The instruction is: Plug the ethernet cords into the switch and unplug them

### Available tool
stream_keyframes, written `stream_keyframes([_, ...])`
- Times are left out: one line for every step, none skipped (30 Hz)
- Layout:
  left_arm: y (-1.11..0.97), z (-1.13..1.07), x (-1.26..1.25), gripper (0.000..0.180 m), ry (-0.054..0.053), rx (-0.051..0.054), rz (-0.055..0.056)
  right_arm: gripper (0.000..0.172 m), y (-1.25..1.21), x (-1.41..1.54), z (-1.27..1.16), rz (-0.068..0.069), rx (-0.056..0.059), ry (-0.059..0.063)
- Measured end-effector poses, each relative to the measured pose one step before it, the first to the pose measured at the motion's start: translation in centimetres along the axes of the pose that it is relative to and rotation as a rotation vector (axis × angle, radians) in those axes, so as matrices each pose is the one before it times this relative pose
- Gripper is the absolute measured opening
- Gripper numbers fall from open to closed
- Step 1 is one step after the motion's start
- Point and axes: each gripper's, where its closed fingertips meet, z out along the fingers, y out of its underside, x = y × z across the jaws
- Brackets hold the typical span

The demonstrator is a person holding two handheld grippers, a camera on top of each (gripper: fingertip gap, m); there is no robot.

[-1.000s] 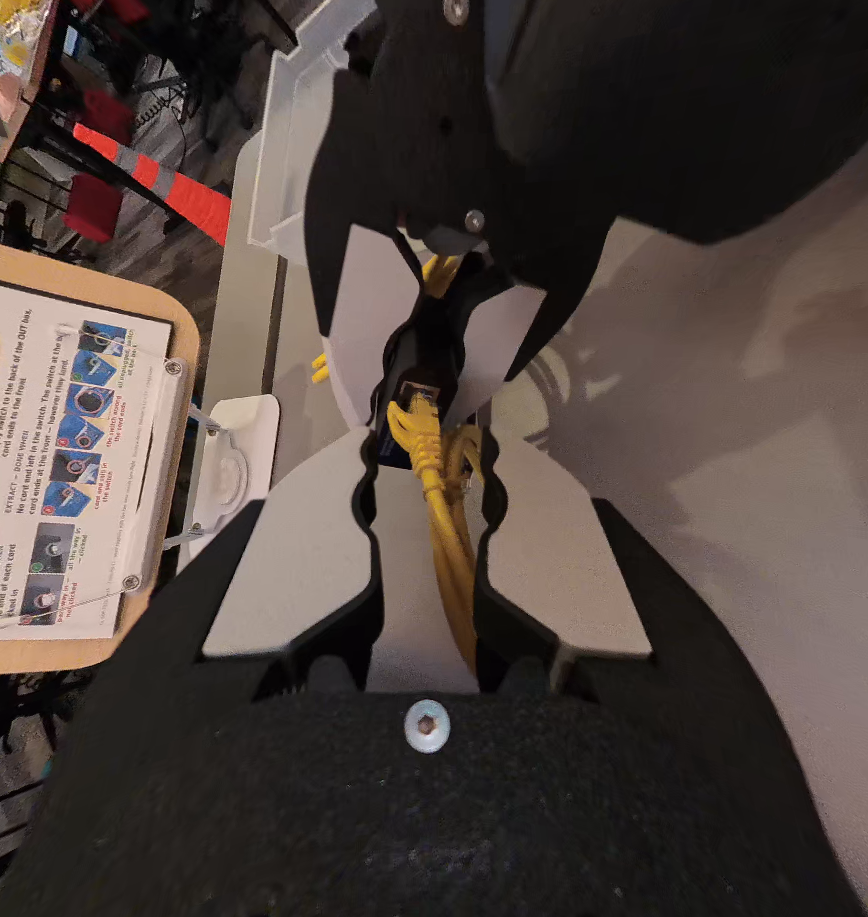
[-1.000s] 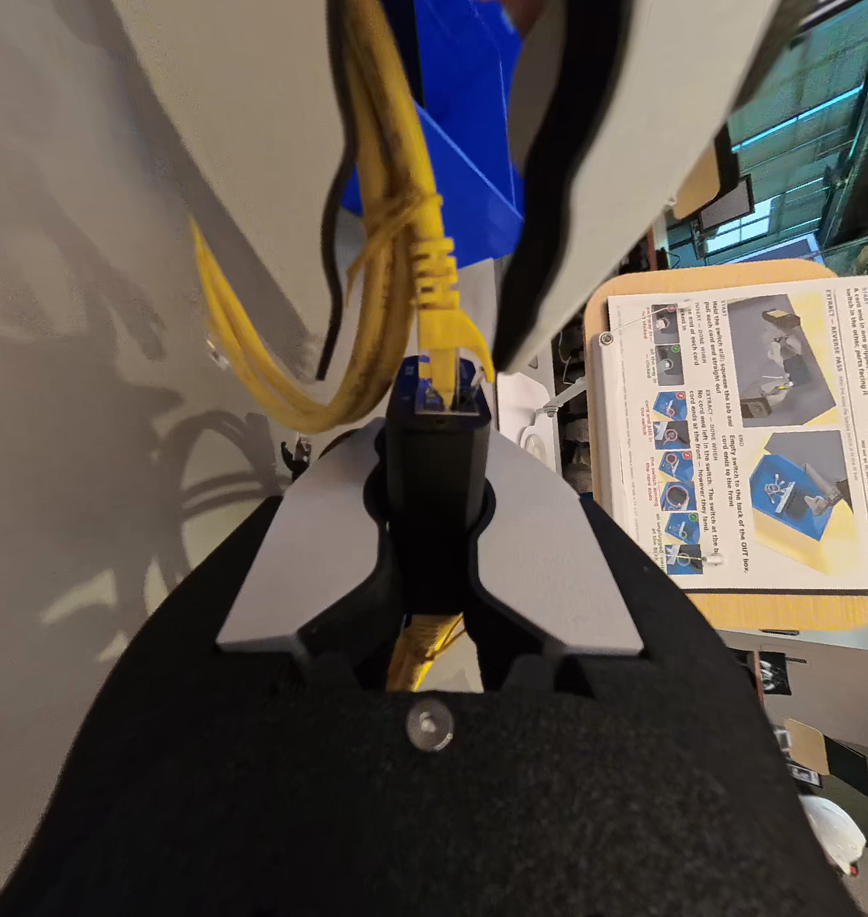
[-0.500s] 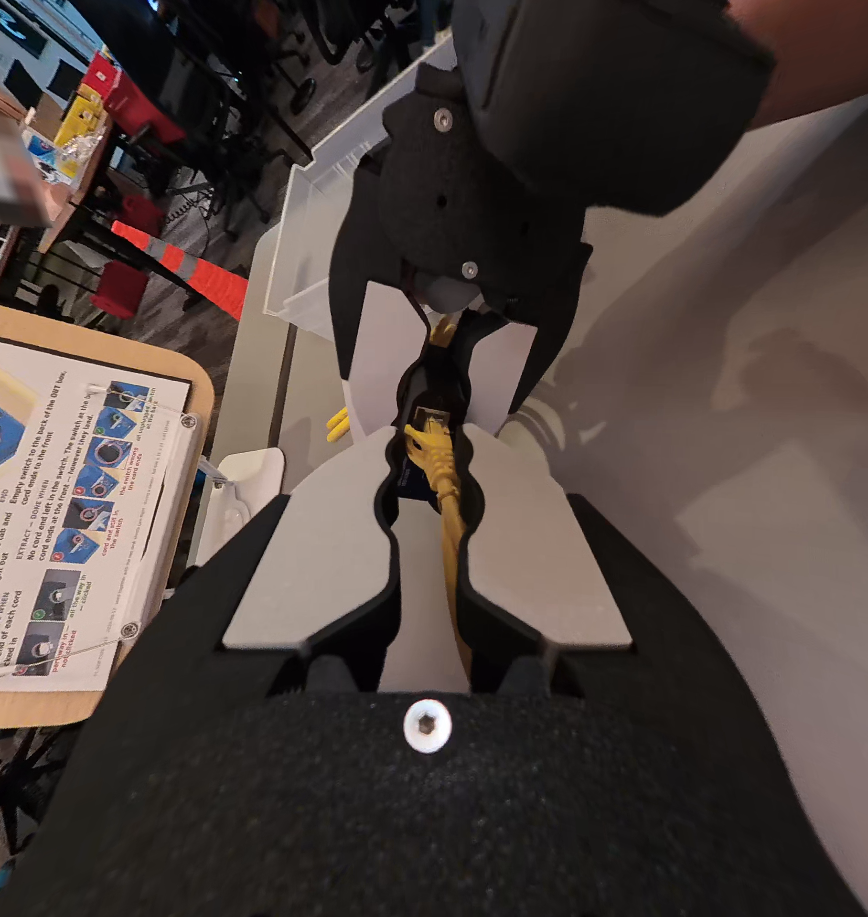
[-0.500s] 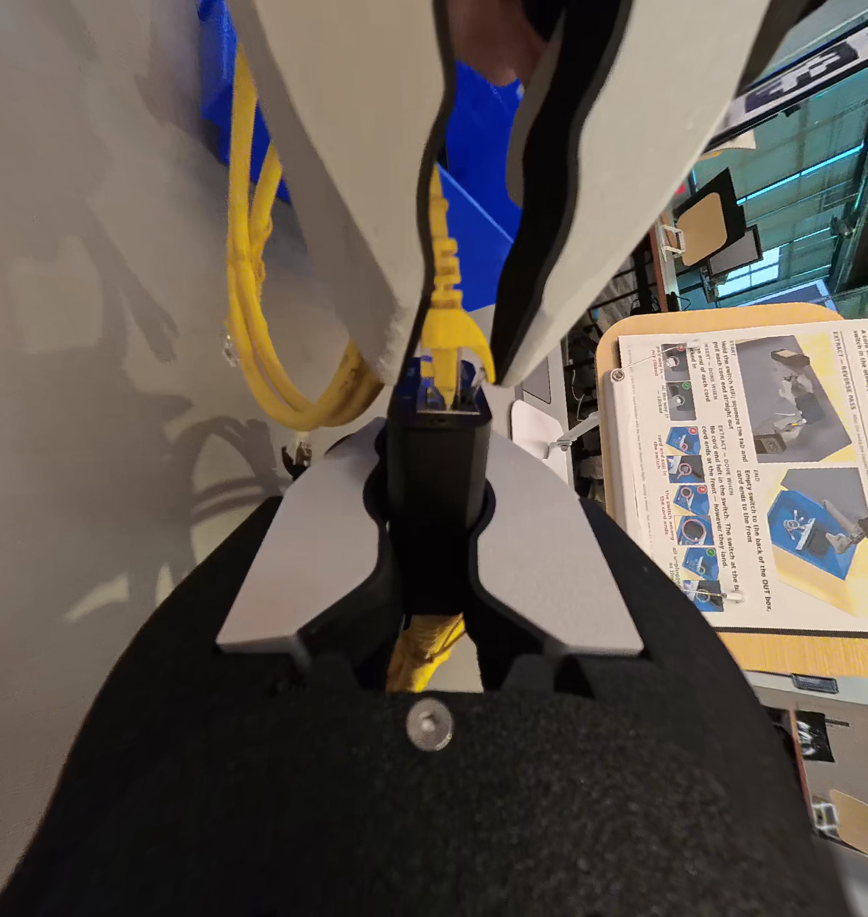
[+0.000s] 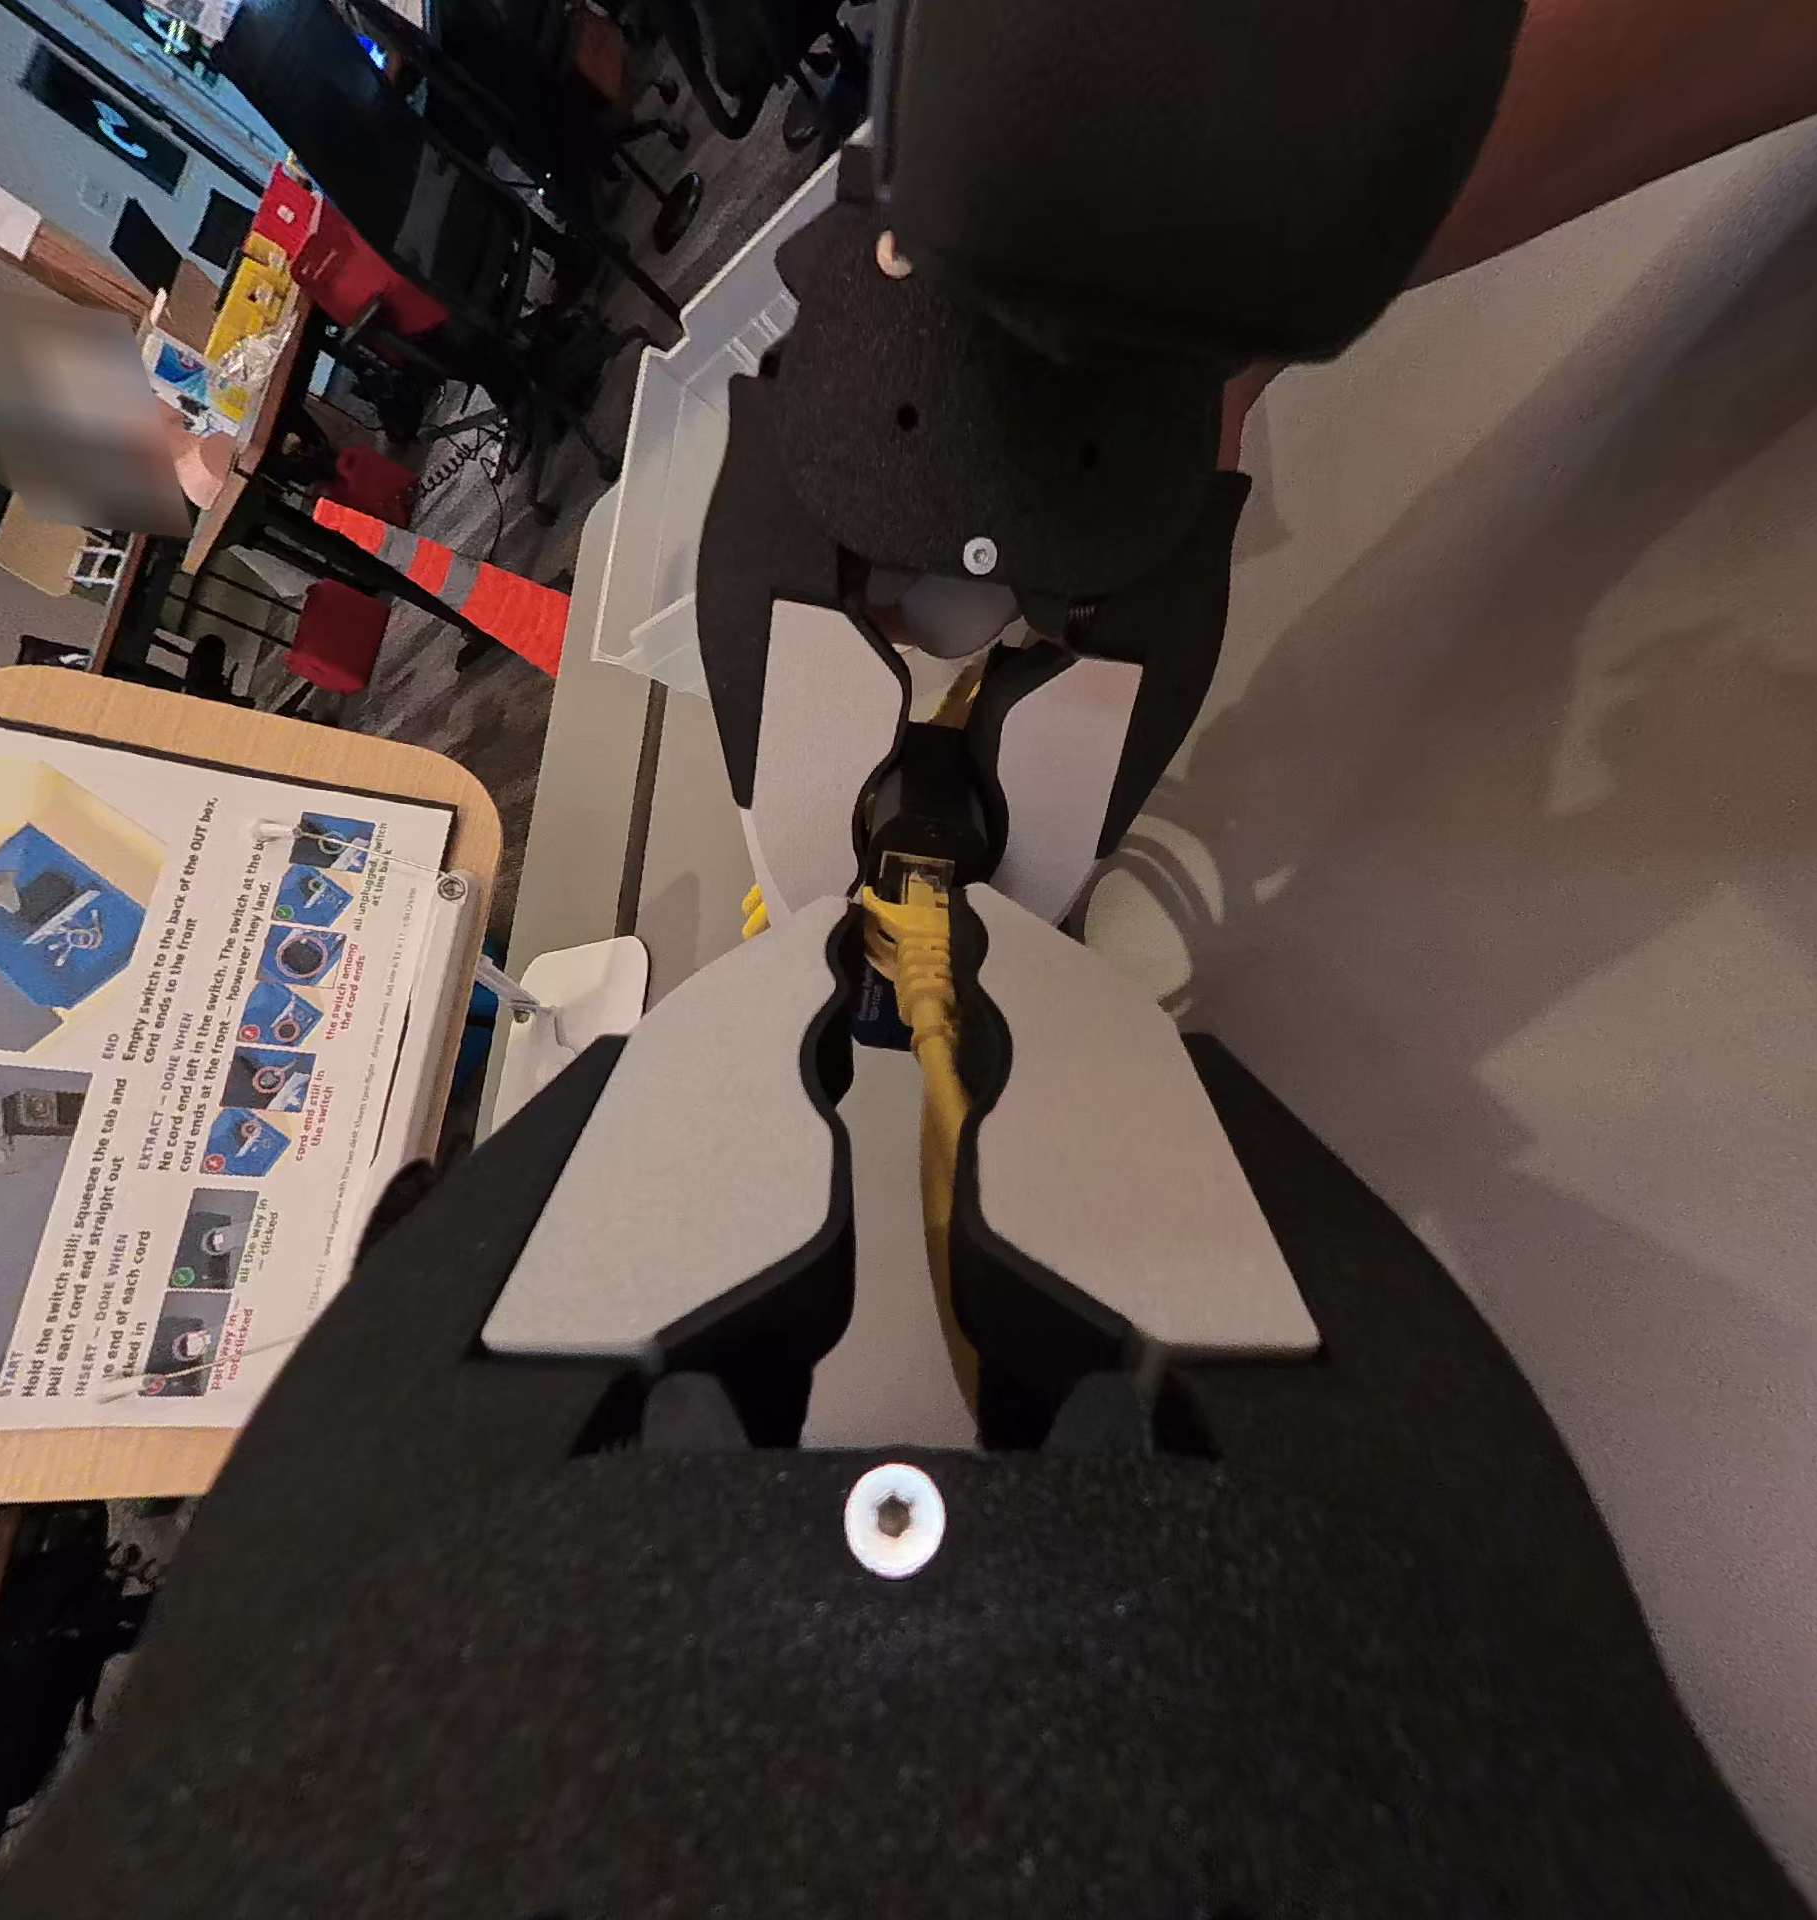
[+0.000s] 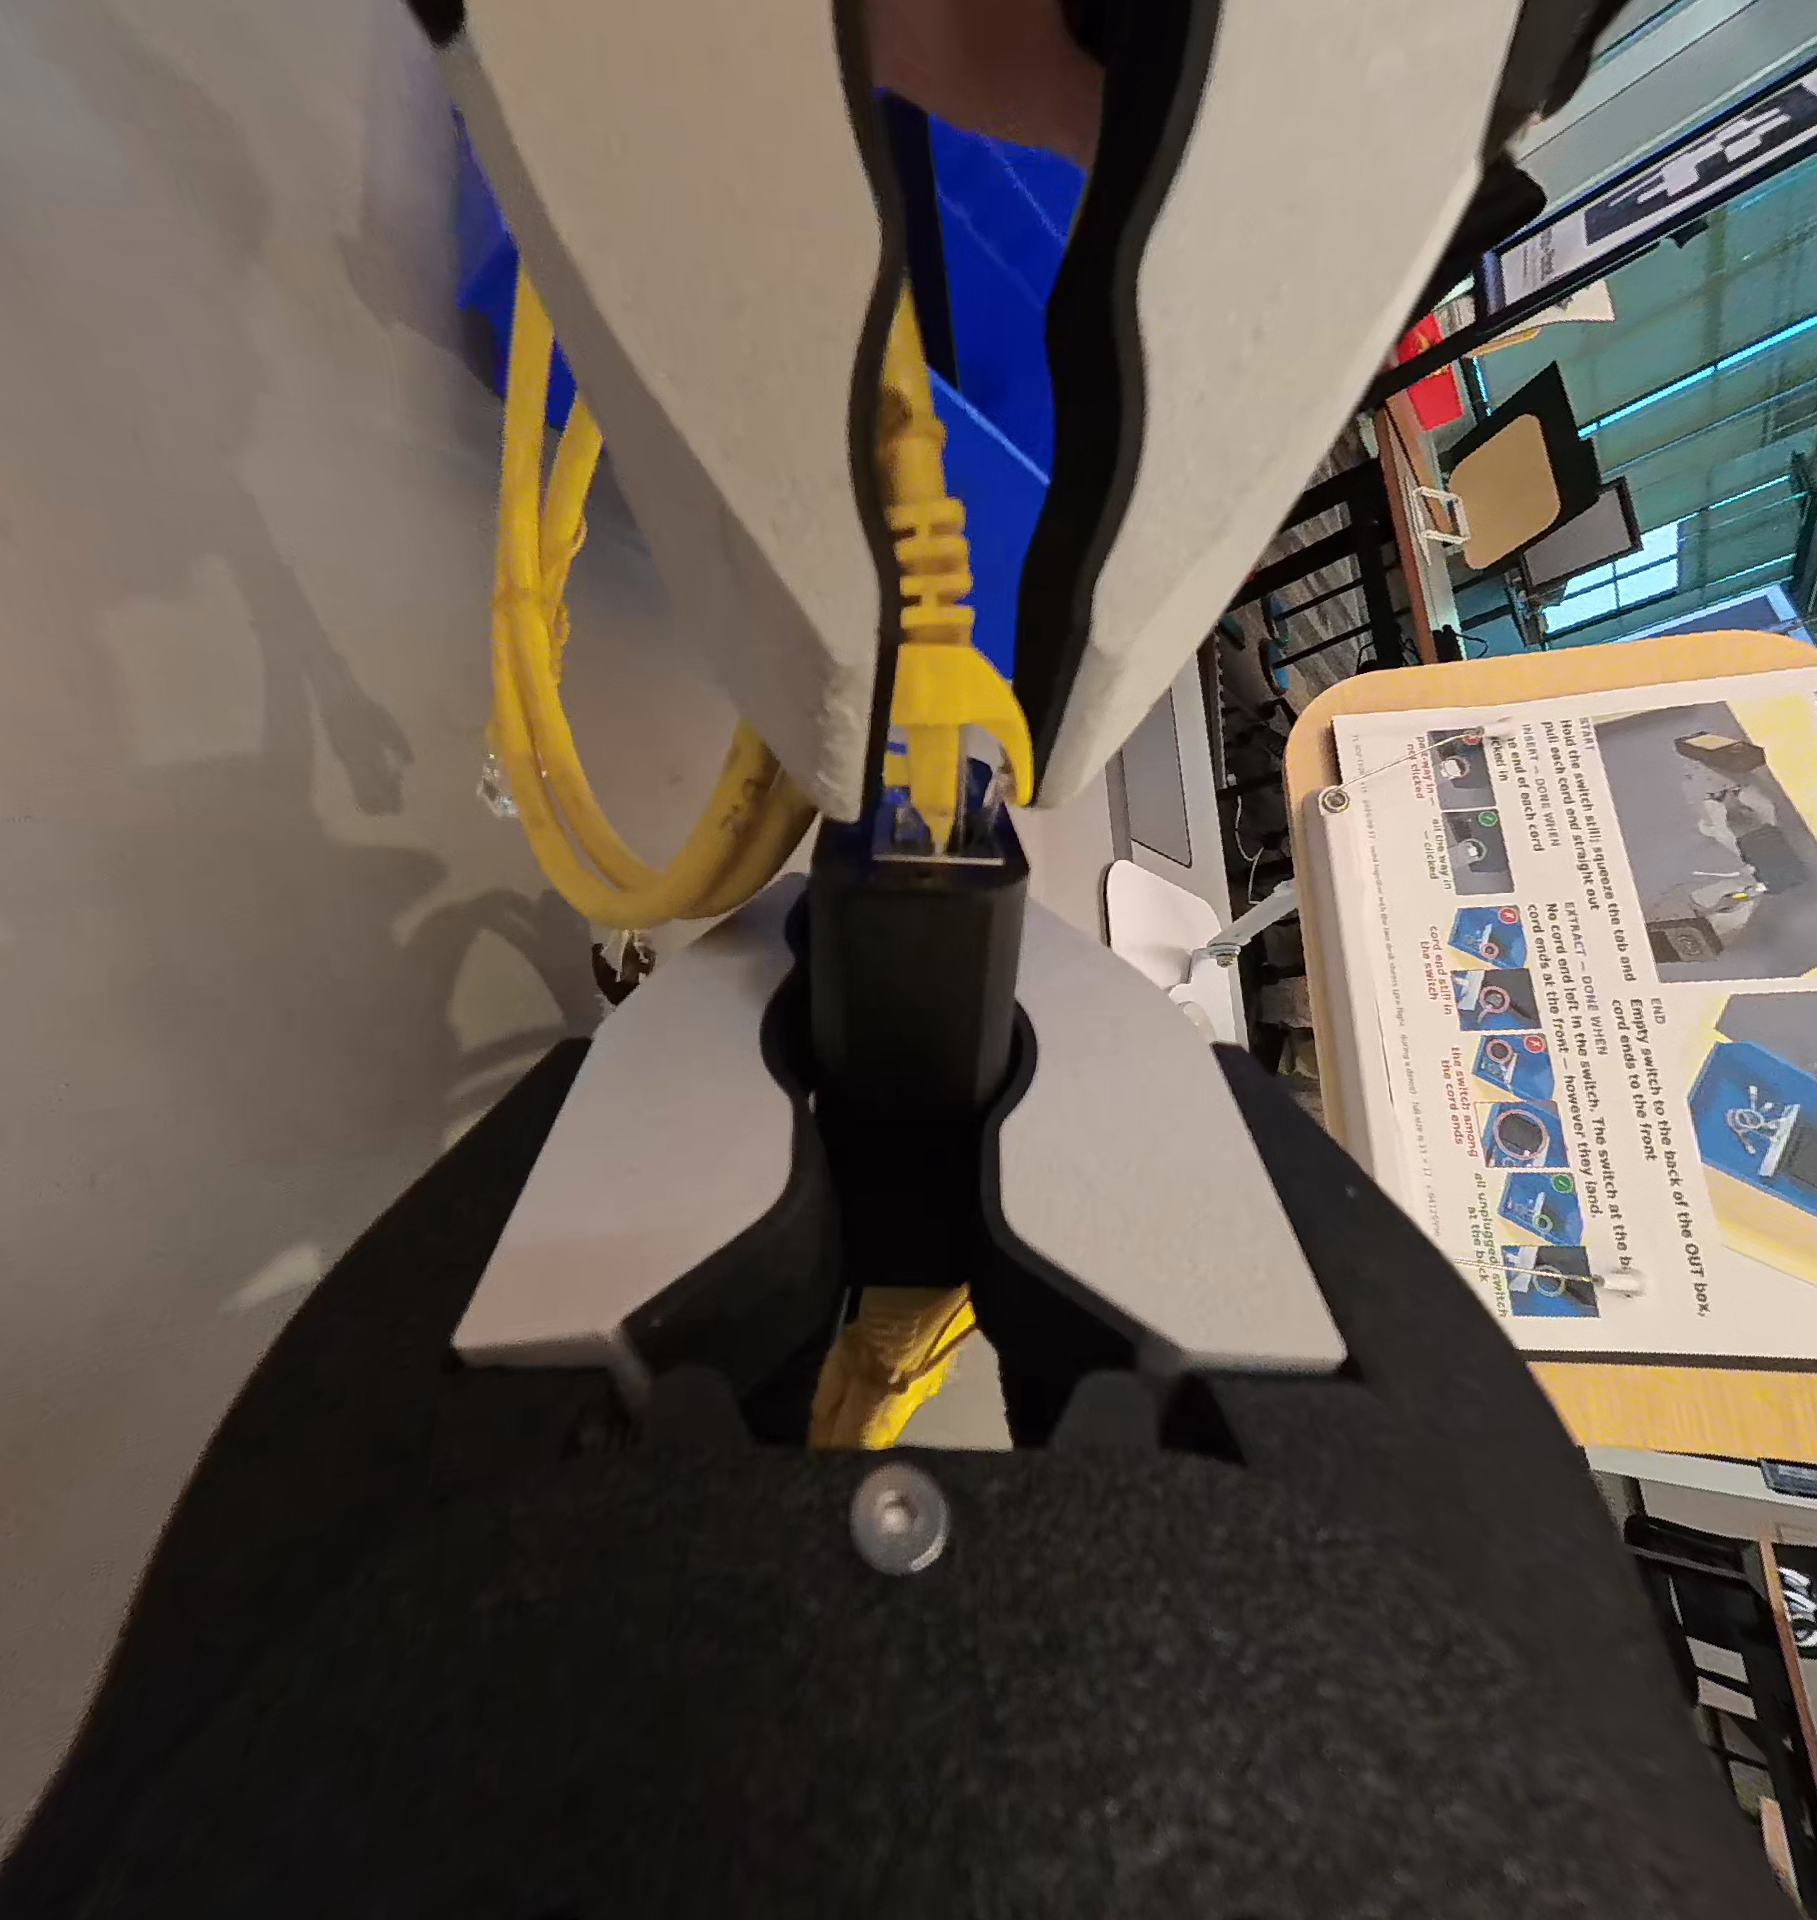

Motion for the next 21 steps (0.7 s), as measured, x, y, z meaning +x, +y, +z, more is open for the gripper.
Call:
stream_keyframes([-0.079, -0.045, 0.009, 0.014, -0.0009, 0.0031, 0.0142, 0.026, -0.090, -0.064, -0.005, -0.0005, 0.0074, -0.0018])
stream_keyframes([-0.080, -0.012, -0.054, 0.014, -0.0076, 0.0021, 0.0033, 0.026, -0.066, 0.024, -0.021, 0.0044, 0.0069, 0.0010])
stream_keyframes([-0.103, 0.032, -0.092, 0.013, -0.0114, -0.0001, -0.0023, 0.026, -0.022, 0.052, -0.024, 0.0059, 0.0055, -0.0011])
stream_keyframes([-0.086, 0.063, -0.070, 0.013, -0.0150, 0.0016, 0.0006, 0.026, 0.028, 0.102, -0.046, 0.0031, 0.0040, 0.0011])
stream_keyframes([-0.020, 0.089, -0.020, 0.013, -0.0112, -0.0042, -0.0009, 0.026, 0.092, 0.106, -0.043, -0.0063, -0.0017, 0.0053])
stream_keyframes([0.079, 0.139, 0.012, 0.013, -0.0048, -0.0110, -0.0069, 0.026, 0.195, 0.060, 0.018, -0.0077, -0.0113, 0.0037])
stream_keyframes([0.117, 0.151, 0.055, 0.013, 0.0010, -0.0107, -0.0047, 0.026, 0.248, -0.016, 0.065, -0.0099, -0.0163, 0.0017])
stream_keyframes([0.069, 0.076, 0.035, 0.013, 0.0069, -0.0035, -0.0079, 0.026, 0.187, -0.055, 0.073, -0.0053, -0.0145, 0.0002])
stream_keyframes([0.075, 0.119, -0.059, 0.013, 0.0008, -0.0015, -0.0154, 0.026, 0.114, 0.000, 0.110, 0.0080, -0.0102, -0.0001])
stream_keyframes([0.107, 0.142, 0.063, 0.013, 0.0119, -0.0032, -0.0049, 0.026, 0.200, -0.061, 0.132, 0.0050, -0.0139, -0.0078])
stream_keyframes([0.012, 0.103, -0.020, 0.013, -0.0004, 0.0015, 0.0009, 0.026, 0.158, 0.054, 0.100, -0.0062, -0.0098, 0.0107])
stream_keyframes([-0.010, 0.168, 0.055, 0.013, -0.0003, 0.0019, -0.0026, 0.026, 0.087, 0.045, 0.061, 0.0042, -0.0033, 0.0047])
stream_keyframes([0.040, 0.192, 0.032, 0.013, 0.0031, -0.0014, -0.0015, 0.026, 0.224, -0.016, 0.084, -0.0020, -0.0039, -0.0009])
stream_keyframes([-0.107, 0.059, -0.102, 0.013, -0.0013, 0.0110, -0.0044, 0.026, 0.117, 0.076, -0.012, 0.0021, -0.0001, 0.0038])
stream_keyframes([-0.160, -0.063, -0.054, 0.013, 0.0103, 0.0128, -0.0148, 0.026, -0.111, 0.049, -0.104, 0.0200, 0.0124, -0.0058])
stream_keyframes([-0.106, -0.103, -0.018, 0.013, 0.0127, 0.0059, -0.0025, 0.026, -0.193, -0.120, -0.081, 0.0169, 0.0155, -0.0137])
stream_keyframes([-0.068, -0.073, -0.073, 0.013, 0.0032, 0.0038, -0.0027, 0.026, -0.132, 0.013, -0.069, 0.0044, 0.0060, -0.0009])
stream_keyframes([0.021, -0.018, -0.105, 0.013, 0.0003, 0.0044, -0.0097, 0.026, -0.018, 0.079, -0.024, 0.0104, -0.0011, -0.0029])
stream_keyframes([0.177, -0.004, 0.015, 0.013, 0.0121, -0.0035, -0.0151, 0.026, 0.012, -0.088, 0.064, 0.0040, -0.0021, -0.0133])
stream_keyframes([0.103, -0.031, -0.124, 0.014, -0.0011, -0.0012, -0.0254, 0.026, 0.074, 0.025, 0.146, -0.0012, -0.0116, 0.0026])
stream_keyframes([-0.039, -0.049, -0.132, 0.014, -0.0114, 0.0057, -0.0276, 0.026, -0.023, 0.146, 0.060, 0.0060, -0.0031, 0.0073])
